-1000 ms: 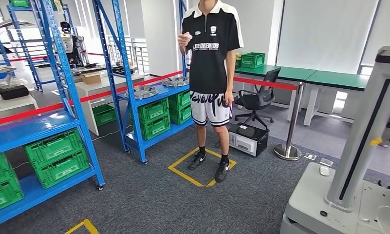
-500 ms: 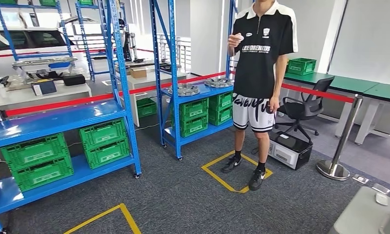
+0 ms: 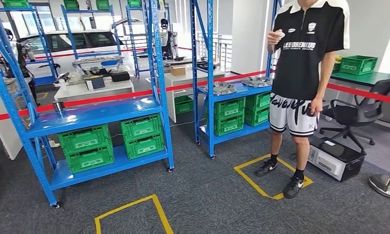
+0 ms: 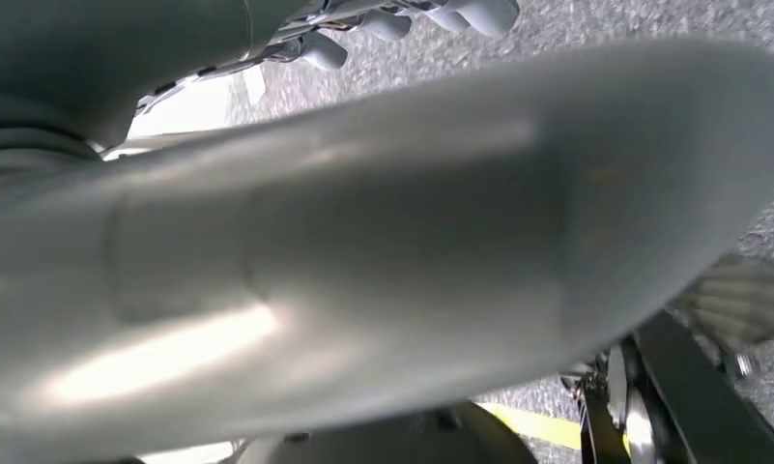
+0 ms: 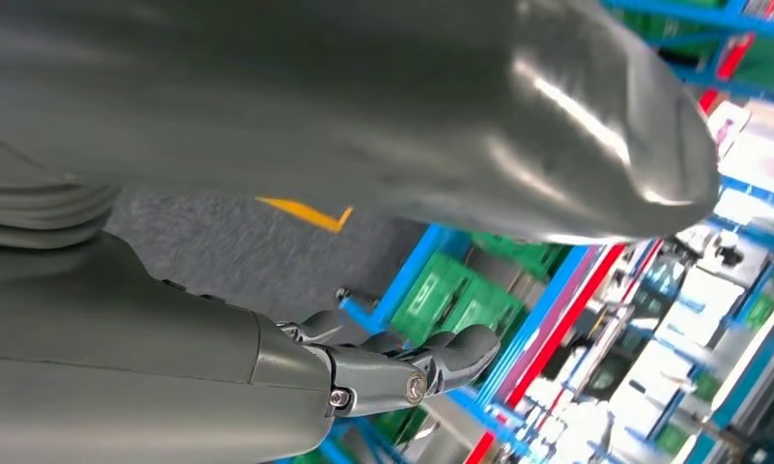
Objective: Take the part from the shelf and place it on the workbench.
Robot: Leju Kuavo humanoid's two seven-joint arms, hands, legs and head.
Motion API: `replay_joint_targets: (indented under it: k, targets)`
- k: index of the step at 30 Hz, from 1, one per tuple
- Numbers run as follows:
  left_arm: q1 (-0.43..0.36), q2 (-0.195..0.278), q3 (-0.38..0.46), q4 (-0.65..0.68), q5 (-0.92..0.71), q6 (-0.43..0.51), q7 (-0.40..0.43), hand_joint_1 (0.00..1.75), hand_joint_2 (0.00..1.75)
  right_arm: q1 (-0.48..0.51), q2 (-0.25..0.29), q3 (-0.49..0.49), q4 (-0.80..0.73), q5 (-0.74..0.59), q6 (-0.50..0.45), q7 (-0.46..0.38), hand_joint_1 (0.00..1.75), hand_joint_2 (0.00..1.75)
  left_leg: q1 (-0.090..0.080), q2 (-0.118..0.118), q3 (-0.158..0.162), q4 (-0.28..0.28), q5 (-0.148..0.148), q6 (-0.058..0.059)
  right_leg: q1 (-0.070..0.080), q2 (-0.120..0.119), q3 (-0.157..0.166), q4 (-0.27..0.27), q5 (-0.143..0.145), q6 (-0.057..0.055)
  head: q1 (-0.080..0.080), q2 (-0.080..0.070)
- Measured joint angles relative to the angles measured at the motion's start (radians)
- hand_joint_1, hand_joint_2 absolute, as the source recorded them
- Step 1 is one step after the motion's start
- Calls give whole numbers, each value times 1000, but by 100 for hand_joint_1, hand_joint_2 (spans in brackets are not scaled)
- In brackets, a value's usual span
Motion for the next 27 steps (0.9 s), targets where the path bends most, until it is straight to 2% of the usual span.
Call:
replay_joint_targets:
  k: [2, 3, 4, 5, 6, 8, 9, 10, 11, 12, 13, 14, 16, 17, 18, 19, 20, 22, 23, 25, 27]
  targets:
    - [-2, 1, 0, 0, 1, -8, -1, 0, 0, -7, 0, 0, 3, 0, 0, -1, 0, 0, -7, 44, 71, -131, 47, 12, 5, -22, 6, 1, -6, 9, 0, 0]
    - [-3, 1, 0, 0, 1, -10, -1, 0, 0, -10, 0, 0, 4, 0, 0, -1, 0, 0, -11, 57, 85, -161, 53, 18, 9, -31, 9, 1, -8, 14, 0, 0]
    - [-3, 1, 0, 0, 2, -12, -1, 0, 0, -12, 0, 0, 5, -1, 0, -2, 0, 0, -13, 54, 84, -167, 52, 22, 11, -40, 11, -1, -9, 18, 0, 0]
    - [-3, 1, 0, 0, 3, -12, -1, 0, 0, -13, 0, 0, 6, -2, 0, -3, 0, 0, -12, 41, 85, -169, 54, 27, 11, -49, 15, -3, -11, 23, 0, 0]
    - [-2, 1, 0, 0, 3, -13, -1, 0, 0, -15, 0, 0, 6, -3, 0, -3, 0, 0, -10, 29, 84, -171, 56, 32, 10, -46, 18, -1, -14, 30, 1, 0]
    - [-2, 0, 0, 0, 3, -13, 0, 0, 0, -19, 0, 0, 7, -7, -1, -4, 0, 0, -4, 6, 88, -177, 61, 43, 4, 4, 4, 40, -44, 41, 1, 0]
    - [-4, 0, 0, 0, 3, -13, 1, 0, 0, -20, 0, 0, 8, -9, -1, -4, 0, 0, -1, -5, 88, -179, 63, 47, 2, 39, -20, 91, -72, 45, 1, 0]
    - [-6, 0, 0, 0, 2, -13, 2, 0, 0, -20, -1, 0, 9, -10, -2, -4, 0, 0, -1, -16, 86, -179, 64, 50, 1, 63, -53, 157, -104, 47, 1, 0]
    - [-7, 0, 0, 0, 2, -14, 4, 0, 0, -19, -2, 0, 10, -12, -1, -4, 0, 0, -1, -27, 85, -179, 64, 52, 1, 72, -89, 224, -130, 48, 1, 0]
    - [-8, 0, 0, 0, 2, -14, 6, 0, 0, -18, -3, 0, 11, -16, -1, -5, 0, 0, -1, -38, 84, -178, 64, 52, 1, 75, -117, 272, -141, 49, 1, 0]
    - [-7, -1, 0, 0, 2, -14, 10, 0, 0, -18, -3, 0, 12, -24, -1, -6, 0, 0, 0, -48, 84, -176, 64, 52, 0, 75, -128, 284, -130, 49, 1, 0]
    - [-6, -1, 0, 0, 2, -14, 12, 0, 0, -17, -3, -1, 12, -33, 0, -9, 0, 0, 2, -57, 84, -174, 63, 50, -1, 76, -121, 257, -100, 49, 1, 0]
    - [-3, 0, 0, 0, 2, -15, 15, 0, 0, -19, -3, -4, 13, -44, 2, -11, 0, 0, 5, -71, 84, -165, 58, 41, -5, 81, -71, 127, -25, 51, 1, 0]
    - [-3, 0, 0, 0, 2, -16, 15, 0, 0, -19, -3, -4, 13, -46, 3, -11, 0, 0, 4, -75, 81, -160, 55, 34, -6, 87, -50, 73, -2, 48, 1, 0]
    - [-3, 1, 0, 0, 2, -16, 16, 0, 0, -20, -2, -5, 13, -47, 3, -11, 0, 0, 3, -78, 79, -156, 52, 28, -7, 92, -38, 38, 9, 45, 1, 0]
    - [-2, 2, 0, 0, 2, -17, 16, 0, 0, -21, -2, -6, 13, -48, 3, -10, 0, 0, 1, -80, 76, -154, 49, 29, -7, 96, -36, 26, 9, 42, 0, 0]
    - [-2, 3, 0, 0, 2, -17, 16, 0, 0, -21, -2, -8, 13, -49, 3, -10, 0, 0, -1, -79, 74, -155, 47, 38, -7, 96, -36, 24, 11, 37, 0, 0]
    - [-1, 4, 0, 0, 2, -19, 16, 0, 0, -22, -2, -13, 13, -51, 3, -7, 0, 0, -3, -77, 75, -160, 44, 62, -6, 96, -35, 22, 11, 32, 0, 0]
    - [-1, 4, 0, 0, 2, -20, 16, 0, 0, -22, -2, -15, 13, -52, 3, -5, 0, 0, -3, -77, 76, -162, 44, 67, -5, 96, -34, 22, 10, 29, 0, 0]
    - [-2, 4, 0, 0, 1, -22, 16, 0, 0, -22, -2, -19, 14, -52, 2, -2, 0, 0, -3, -76, 80, -168, 49, 63, -3, 97, -33, 22, 10, 22, 0, 0]
    - [-2, 4, 0, 0, -1, -22, 15, 0, 0, -22, -2, -21, 14, -53, 1, -1, 0, 0, -2, -76, 85, -173, 55, 49, -2, 97, -33, 23, 9, 18, 0, 0]
